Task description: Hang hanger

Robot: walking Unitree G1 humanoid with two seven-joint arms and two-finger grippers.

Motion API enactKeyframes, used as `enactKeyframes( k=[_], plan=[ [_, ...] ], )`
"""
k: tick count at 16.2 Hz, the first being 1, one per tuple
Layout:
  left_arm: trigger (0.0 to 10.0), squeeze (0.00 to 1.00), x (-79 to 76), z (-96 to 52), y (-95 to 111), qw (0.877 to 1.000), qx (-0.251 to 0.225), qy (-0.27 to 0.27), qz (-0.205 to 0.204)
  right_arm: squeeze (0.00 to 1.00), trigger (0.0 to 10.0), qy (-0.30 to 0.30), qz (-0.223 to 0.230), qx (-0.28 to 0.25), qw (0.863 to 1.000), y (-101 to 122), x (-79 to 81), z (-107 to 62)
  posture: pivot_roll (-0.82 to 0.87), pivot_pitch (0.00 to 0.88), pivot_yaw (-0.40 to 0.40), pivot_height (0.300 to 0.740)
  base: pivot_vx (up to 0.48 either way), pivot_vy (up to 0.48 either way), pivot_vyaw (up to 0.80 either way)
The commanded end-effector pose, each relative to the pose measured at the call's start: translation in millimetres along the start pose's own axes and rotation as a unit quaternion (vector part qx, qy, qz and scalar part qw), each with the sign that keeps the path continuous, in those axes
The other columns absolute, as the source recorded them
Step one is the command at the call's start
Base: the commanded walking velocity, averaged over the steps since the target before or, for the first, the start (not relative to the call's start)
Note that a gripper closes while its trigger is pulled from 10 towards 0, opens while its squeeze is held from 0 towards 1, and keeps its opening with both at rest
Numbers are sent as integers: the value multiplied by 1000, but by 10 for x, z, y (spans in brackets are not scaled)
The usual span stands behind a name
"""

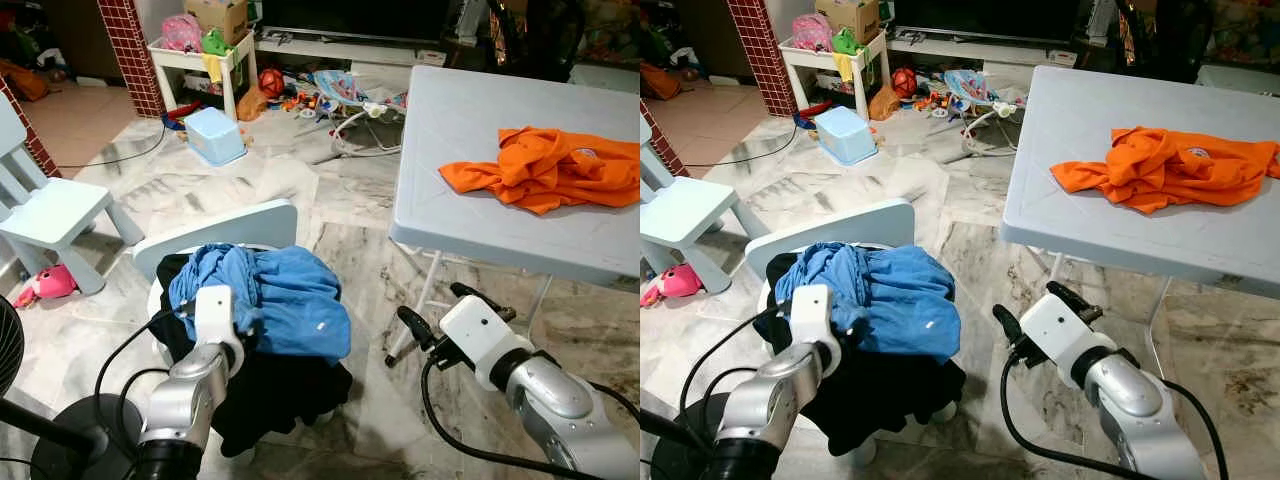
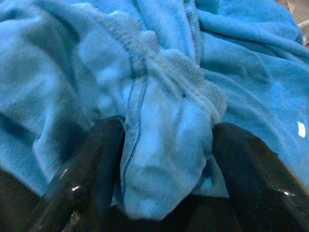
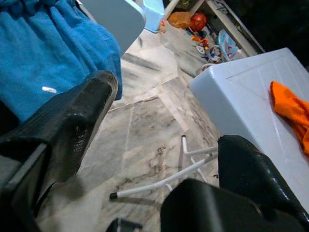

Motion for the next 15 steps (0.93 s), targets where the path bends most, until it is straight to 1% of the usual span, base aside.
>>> enactKeyframes(
  k=[1, 4, 6, 7, 8, 9, 11, 12, 15],
  plan=[
    [0, 0, 20, -37, 29, 1000, -3, 4, 1, 0, 10000, -2, -4, 1, 1000, 5, -24, 17, -126, 60, -46, 740, 0, 0, 0],
    [0, 0, 72, -78, -32, 1000, 4, 11, 2, 0, 10000, 0, -8, -3, 1000, 17, -10, 59, -116, 51, -47, 740, 0, 0, 0],
    [0, 0, 105, -77, -13, 1000, 0, 16, 3, 0, 10000, 1, -13, -5, 1000, 21, -7, 67, -117, 45, -47, 740, 0, 0, 0],
    [4353, 0, 103, -73, 37, 1000, -7, 16, 9, 0, 10000, 1, -14, -5, 1000, 19, -7, 72, -118, 43, -47, 740, 0, 0, 0],
    [10000, 0, 77, -56, 108, 1000, -15, 15, 18, 0, 10000, 1, -16, -5, 1000, 20, -8, 77, -119, 41, -46, 740, 0, 0, 0],
    [10000, 0, 18, -34, 138, 1000, -15, 5, 18, 0, 10000, 0, -20, -7, 1000, 27, -11, 82, -122, 39, -44, 740, 0, 0, 0],
    [10000, 0, -38, -20, 153, 1000, -16, -4, 16, 0, 10000, -1, -23, -10, 1000, 39, -9, 87, -123, 37, -43, 740, 0, 0, 0],
    [10000, 1000, -73, -19, 176, 1000, -19, -11, 9, 0, 10000, -1, -23, -11, 1000, 38, -3, 86, -124, 40, -41, 740, 0, 0, 0],
    [10000, 1000, -64, -13, 167, 1000, -15, -5, 15, 0, 10000, 4, -27, -12, 1000, 39, 28, 86, -126, 41, -41, 740, 0, 0, 0]
  ],
)
Point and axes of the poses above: a point about 5 cm out from each wrist's last joint towards the gripper, its own z axis pointing out of the wrist towards the gripper, its own y axis along the axis of the wrist's last joint, x = y × z, the point moved 6 cm from there along z, pointing out of the wrist towards the gripper, and after that the axes turned 8 degrees about -z, right-handed, at the moved point
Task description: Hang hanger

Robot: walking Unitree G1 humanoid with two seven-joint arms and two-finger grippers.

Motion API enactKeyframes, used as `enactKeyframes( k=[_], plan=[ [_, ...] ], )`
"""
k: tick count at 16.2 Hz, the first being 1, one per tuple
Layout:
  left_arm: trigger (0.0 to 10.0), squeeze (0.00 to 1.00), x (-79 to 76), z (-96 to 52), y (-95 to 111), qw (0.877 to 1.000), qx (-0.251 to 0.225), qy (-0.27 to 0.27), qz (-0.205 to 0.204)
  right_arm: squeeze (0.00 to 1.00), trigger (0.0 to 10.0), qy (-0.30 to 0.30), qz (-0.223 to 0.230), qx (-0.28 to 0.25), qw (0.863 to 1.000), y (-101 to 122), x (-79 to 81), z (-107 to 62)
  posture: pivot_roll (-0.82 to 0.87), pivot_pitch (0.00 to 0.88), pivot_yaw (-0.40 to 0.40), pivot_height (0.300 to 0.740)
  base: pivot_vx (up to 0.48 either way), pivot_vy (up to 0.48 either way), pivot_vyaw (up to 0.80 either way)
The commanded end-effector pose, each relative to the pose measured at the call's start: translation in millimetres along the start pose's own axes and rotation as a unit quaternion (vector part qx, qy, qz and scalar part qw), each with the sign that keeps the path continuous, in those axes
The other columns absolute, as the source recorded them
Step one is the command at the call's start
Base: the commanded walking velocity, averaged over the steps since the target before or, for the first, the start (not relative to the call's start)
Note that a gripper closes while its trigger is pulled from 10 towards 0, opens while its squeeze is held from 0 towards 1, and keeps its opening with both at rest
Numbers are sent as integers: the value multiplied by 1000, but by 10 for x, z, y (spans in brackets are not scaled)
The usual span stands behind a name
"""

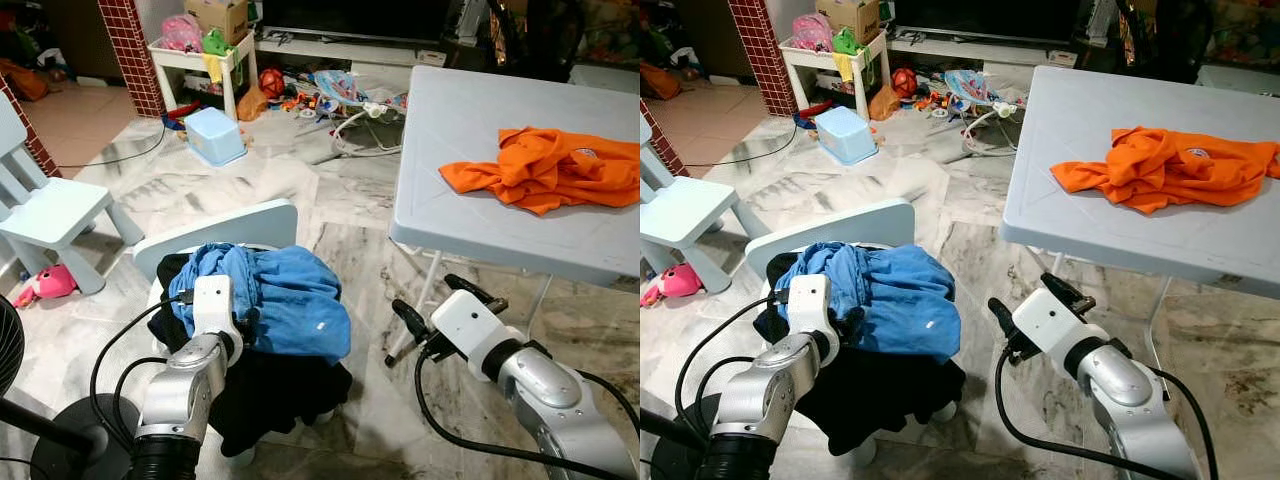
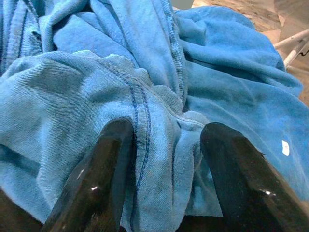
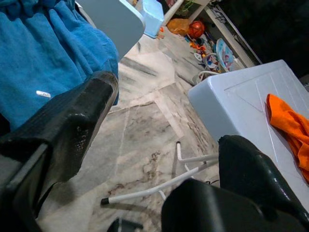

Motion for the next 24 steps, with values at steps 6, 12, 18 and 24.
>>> enactKeyframes(
  k=[6, 12, 18, 24],
  plan=[
    [10000, 0, 86, 12, -124, 999, 28, 14, 10, 0, 10000, 0, -7, -2, 1000, 11, 0, 7, -127, 46, -42, 740, 0, 0, 0],
    [0, 0, 10, 93, -263, 999, 49, -2, 2, 0, 10000, 0, -9, -5, 1000, 28, 1, 17, -138, 40, -43, 740, 0, 0, 0],
    [0, 0, 46, 113, -251, 999, 43, 4, 5, 0, 10000, 1, -10, -4, 1000, 19, 9, 9, -137, 45, -42, 740, 0, 0, 0],
    [0, 0, 63, 76, -145, 999, 10, 22, 24, 0, 10000, 60, 7, -16, 998, 54, 218, -24, -135, 42, -45, 740, 0, 0, 0]
  ],
)
Point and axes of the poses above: a point about 5 cm out from each wrist's last joint towards the gripper, its own z axis pointing out of the wrist towards the gripper, its own y axis along the axis of the wrist's last joint, x = y × z, the point moved 6 cm from there along z, pointing out of the wrist towards the gripper, and after that the axes turned 8 degrees about -z, right-handed, at the moved point
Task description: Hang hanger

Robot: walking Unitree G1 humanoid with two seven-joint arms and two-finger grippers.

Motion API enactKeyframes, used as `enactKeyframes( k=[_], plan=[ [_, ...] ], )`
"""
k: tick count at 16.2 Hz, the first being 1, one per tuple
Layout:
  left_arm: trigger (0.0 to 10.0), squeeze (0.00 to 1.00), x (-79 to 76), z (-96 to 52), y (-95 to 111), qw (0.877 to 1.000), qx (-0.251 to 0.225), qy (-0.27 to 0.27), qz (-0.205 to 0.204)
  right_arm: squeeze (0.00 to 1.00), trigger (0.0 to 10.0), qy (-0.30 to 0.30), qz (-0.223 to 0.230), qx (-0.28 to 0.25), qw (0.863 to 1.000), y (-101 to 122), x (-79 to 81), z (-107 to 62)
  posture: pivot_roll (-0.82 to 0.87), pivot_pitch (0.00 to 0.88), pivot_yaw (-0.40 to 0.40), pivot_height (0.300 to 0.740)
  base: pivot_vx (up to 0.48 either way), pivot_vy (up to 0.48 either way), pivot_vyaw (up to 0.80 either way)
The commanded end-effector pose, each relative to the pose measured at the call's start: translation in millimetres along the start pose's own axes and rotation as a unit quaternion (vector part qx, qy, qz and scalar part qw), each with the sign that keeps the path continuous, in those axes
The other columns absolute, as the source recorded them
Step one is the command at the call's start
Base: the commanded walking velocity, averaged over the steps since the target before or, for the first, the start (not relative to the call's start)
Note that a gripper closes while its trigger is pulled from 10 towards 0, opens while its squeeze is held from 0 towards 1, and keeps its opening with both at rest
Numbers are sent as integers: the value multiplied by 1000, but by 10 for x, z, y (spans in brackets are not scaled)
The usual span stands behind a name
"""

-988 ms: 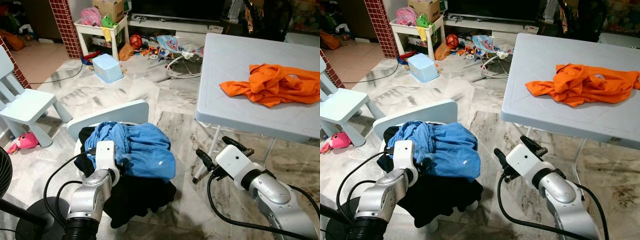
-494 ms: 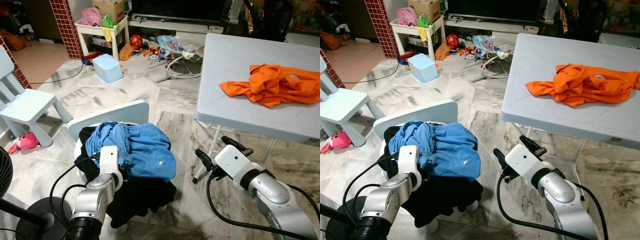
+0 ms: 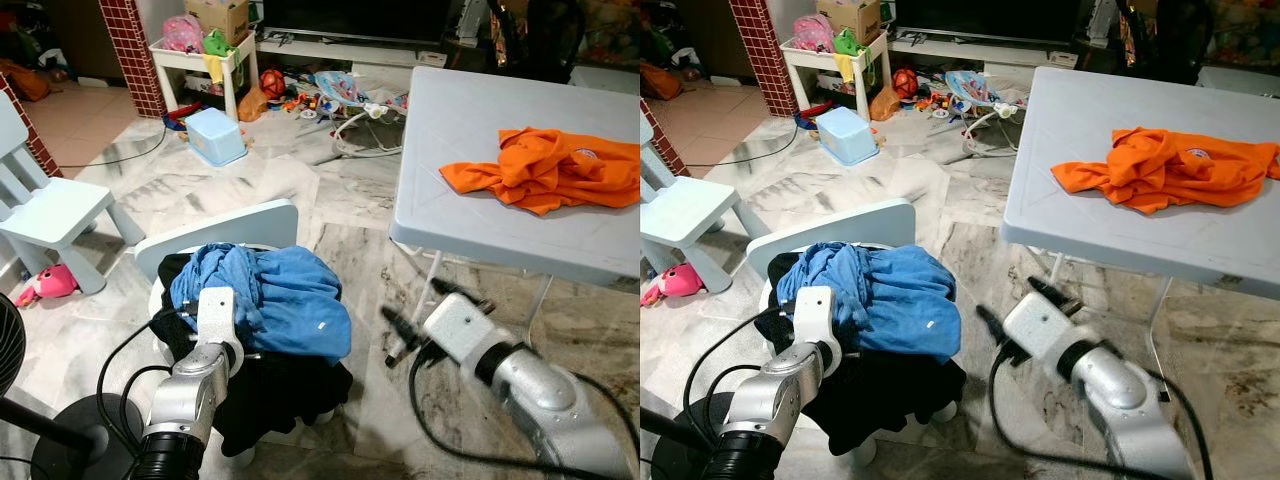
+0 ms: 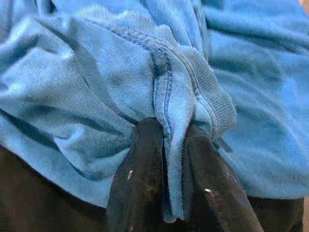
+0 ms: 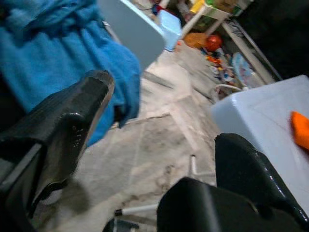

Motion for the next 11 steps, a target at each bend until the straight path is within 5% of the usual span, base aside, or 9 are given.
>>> enactKeyframes(
  k=[1, 3, 4, 6, 9, 11],
  plan=[
    [0, 0, -6, -25, 43, 1000, -13, 5, 13, 0, 10000, 5, 0, -5, 1000, 36, 19, -11, -133, 40, -45, 740, 0, 0, 0],
    [392, 0, -26, -92, 160, 998, -46, 14, 42, 0, 10000, 15, 5, -8, 1000, 44, 39, 8, -127, 35, -46, 740, 0, 0, 0],
    [1843, 0, -44, -134, 226, 996, -64, 18, 58, 0, 10000, 28, 6, -12, 1000, 59, 62, 18, -120, 31, -48, 740, 0, 0, 0],
    [2000, 0, -67, -192, 284, 994, -84, 21, 73, 0, 10000, 50, 8, -19, 999, 90, 117, 32, -110, 23, -52, 740, 0, 0, 0],
    [0, 0, -77, -277, 305, 991, -107, 25, 77, 0, 10000, 97, 16, -31, 995, 143, 218, 68, -90, 0, -56, 740, 0, 0, 0],
    [0, 0, -98, -360, 425, 986, -147, 23, 71, 0, 10000, 125, 26, -37, 991, 172, 269, 82, -78, 0, -57, 740, 0, 0, 0]
  ],
)
Point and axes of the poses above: a point about 5 cm out from each wrist's last joint towards the gripper, its own z axis pointing out of the wrist towards the gripper, its own y axis along the axis of the wrist's last joint, x = y × z, the point moved 6 cm from there along z, pointing out of the wrist towards the gripper, and after that the axes turned 8 degrees about -z, right-handed, at the moved point
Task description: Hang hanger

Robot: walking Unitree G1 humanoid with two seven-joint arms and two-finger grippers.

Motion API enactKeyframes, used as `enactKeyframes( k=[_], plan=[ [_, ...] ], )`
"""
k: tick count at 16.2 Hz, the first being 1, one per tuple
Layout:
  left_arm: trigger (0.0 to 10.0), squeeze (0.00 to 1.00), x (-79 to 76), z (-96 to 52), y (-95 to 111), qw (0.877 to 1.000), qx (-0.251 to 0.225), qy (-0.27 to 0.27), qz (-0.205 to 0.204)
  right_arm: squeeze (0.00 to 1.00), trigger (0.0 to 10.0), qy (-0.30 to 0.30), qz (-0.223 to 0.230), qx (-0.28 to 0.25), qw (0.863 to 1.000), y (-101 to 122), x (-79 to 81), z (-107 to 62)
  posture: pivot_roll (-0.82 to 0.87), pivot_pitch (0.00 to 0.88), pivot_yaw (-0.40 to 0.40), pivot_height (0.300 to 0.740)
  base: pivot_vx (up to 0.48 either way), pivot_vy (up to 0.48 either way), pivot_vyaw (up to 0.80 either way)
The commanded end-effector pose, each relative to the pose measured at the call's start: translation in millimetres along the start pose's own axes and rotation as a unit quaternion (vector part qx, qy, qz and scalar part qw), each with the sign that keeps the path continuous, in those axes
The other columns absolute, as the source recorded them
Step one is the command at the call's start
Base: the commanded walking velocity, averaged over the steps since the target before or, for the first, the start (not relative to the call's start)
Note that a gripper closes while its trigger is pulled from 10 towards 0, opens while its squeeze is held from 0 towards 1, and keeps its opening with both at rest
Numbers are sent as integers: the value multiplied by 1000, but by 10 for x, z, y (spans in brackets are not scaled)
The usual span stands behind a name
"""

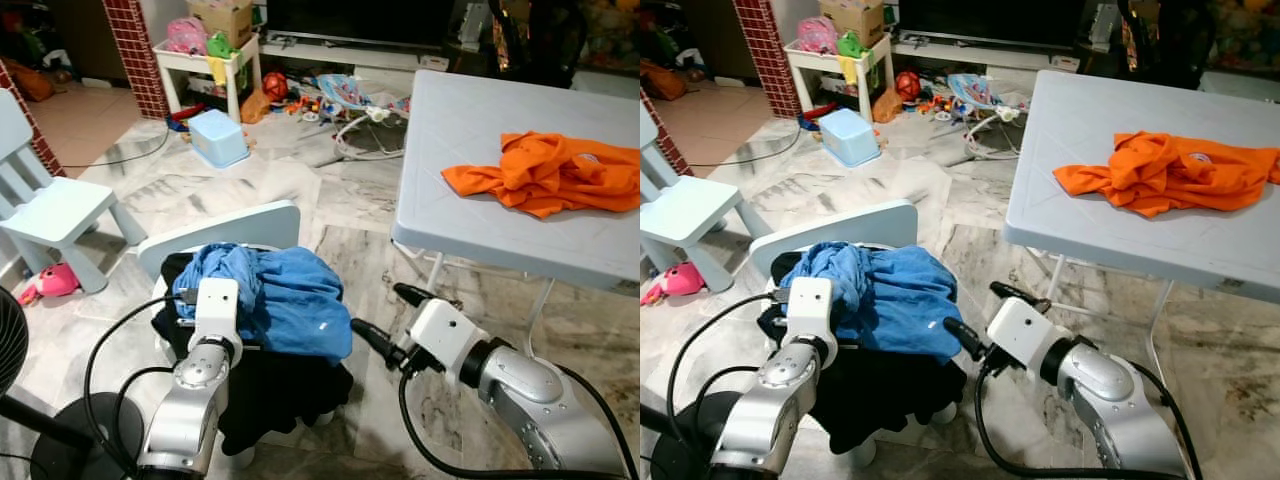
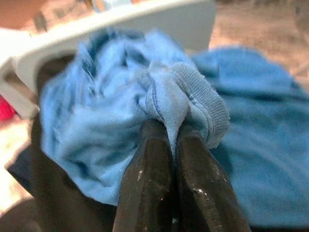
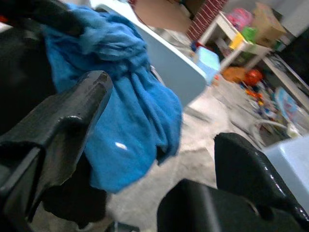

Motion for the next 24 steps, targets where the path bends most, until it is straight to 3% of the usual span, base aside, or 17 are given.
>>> enactKeyframes(
  k=[1, 4, 6, 8, 10, 11, 12, 13, 18, 21, 24],
  plan=[
    [0, 0, -55, -61, 246, 998, -64, -14, -5, 0, 10000, 4, 14, 1, 1000, -12, -41, 22, -66, 0, -55, 740, 0, 0, 0],
    [0, 0, -126, -196, 459, 990, -131, -43, 11, 0, 10000, -22, 32, -14, 999, 41, -162, 95, -50, 0, -45, 740, 0, 0, 0],
    [0, 0, -137, -361, 605, 980, -185, -57, 45, 0, 10000, -62, 72, -27, 995, 39, -257, 110, -24, 0, -39, 740, 0, 0, 0],
    [0, 0, -136, -379, 612, 979, -189, -59, 48, 0, 10000, -69, 76, -27, 994, 30, -268, 110, -24, 0, -39, 740, 0, 0, 0],
    [510, 0, -103, -456, 633, 975, -201, -67, 60, 0, 10000, -121, 97, -32, 987, -28, -343, 172, -15, 0, -33, 740, 0, 0, 0],
    [2039, 0, -120, -476, 678, 972, -212, -78, 63, 0, 10000, -138, 86, -42, 986, -4, -375, 219, -21, 0, -23, 740, 0, 0, 0],
    [6549, 0, -159, -476, 715, 970, -220, -85, 64, 0, 10000, -144, 79, -36, 986, -19, -400, 235, -19, 0, -19, 740, 0, 0, 0],
    [10000, 0, -243, -484, 750, 966, -229, -98, 72, 0, 10000, -156, 81, -32, 984, -40, -456, 240, -12, 0, -15, 740, 0, 0, 0],
    [10000, 0, -413, -439, 591, 971, -191, -125, 67, 0, 10000, -209, 110, -59, 970, -29, -634, 210, -3, 0, -28, 740, 0, 0, 0],
    [10000, 0, -292, -358, 435, 983, -153, -93, 52, 0, 10000, -195, 94, -62, 974, 14, -572, 264, -17, 0, -35, 740, 0, 0, 0],
    [10000, 0, -411, -407, 532, 977, -169, -128, 35, 0, 10000, -207, 95, -65, 972, 12, -639, 227, -27, 0, -42, 740, 0, 0, 0]
  ],
)
Point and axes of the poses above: a point about 5 cm out from each wrist's last joint towards the gripper, its own z axis pointing out of the wrist towards the gripper, its own y axis along the axis of the wrist's last joint, x = y × z, the point moved 6 cm from there along z, pointing out of the wrist towards the gripper, and after that the axes turned 8 degrees about -z, right-handed, at the moved point
